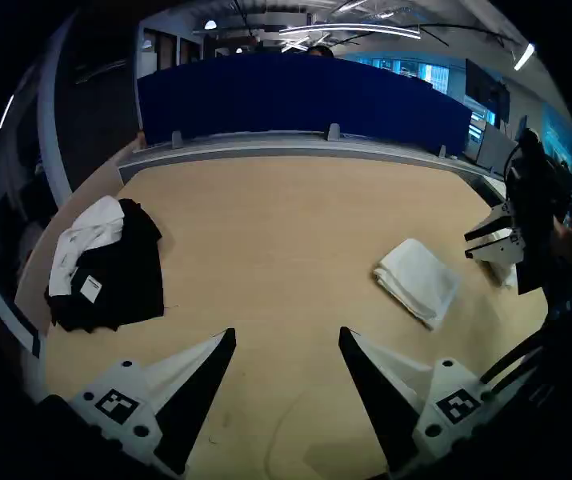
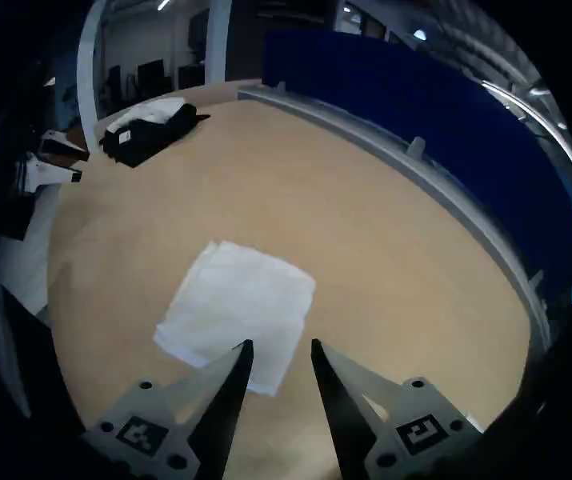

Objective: Fold towel

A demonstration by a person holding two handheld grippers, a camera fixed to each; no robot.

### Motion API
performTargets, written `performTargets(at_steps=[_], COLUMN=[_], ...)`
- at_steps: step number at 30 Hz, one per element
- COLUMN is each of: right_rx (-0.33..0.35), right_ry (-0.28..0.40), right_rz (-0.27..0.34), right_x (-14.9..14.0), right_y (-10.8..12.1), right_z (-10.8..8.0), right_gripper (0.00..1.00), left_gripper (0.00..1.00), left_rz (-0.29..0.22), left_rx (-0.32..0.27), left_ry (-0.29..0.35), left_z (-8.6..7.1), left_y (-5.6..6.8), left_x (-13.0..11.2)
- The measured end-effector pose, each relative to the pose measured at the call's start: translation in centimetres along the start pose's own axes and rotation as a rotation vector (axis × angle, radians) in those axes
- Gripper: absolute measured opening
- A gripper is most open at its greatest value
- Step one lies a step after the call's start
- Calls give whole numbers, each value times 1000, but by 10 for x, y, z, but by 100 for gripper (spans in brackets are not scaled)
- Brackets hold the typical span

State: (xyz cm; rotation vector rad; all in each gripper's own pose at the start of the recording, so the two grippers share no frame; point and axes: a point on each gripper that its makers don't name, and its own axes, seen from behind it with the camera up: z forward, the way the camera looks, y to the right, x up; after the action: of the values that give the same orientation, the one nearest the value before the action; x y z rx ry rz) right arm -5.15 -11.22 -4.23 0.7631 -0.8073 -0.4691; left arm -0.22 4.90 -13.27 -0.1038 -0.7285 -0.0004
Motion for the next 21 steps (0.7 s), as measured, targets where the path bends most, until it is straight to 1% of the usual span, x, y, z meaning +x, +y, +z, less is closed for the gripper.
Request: performTargets(at_steps=[6,11,21], right_rx=[21,38,70], right_ry=[-71,-115,-154], right_rz=[-14,-17,-37], right_x=[-35,-56,-69], right_y=[-3,-3,-6], right_z=[11,17,24], right_gripper=[55,55,55], left_gripper=[96,96,96], left_rz=[-4,-5,-4], left_rx=[3,4,2], left_ry=[-7,-11,-13], left_z=[0,2,2], left_y=[0,1,3], left_x=[-4,-6,-4])
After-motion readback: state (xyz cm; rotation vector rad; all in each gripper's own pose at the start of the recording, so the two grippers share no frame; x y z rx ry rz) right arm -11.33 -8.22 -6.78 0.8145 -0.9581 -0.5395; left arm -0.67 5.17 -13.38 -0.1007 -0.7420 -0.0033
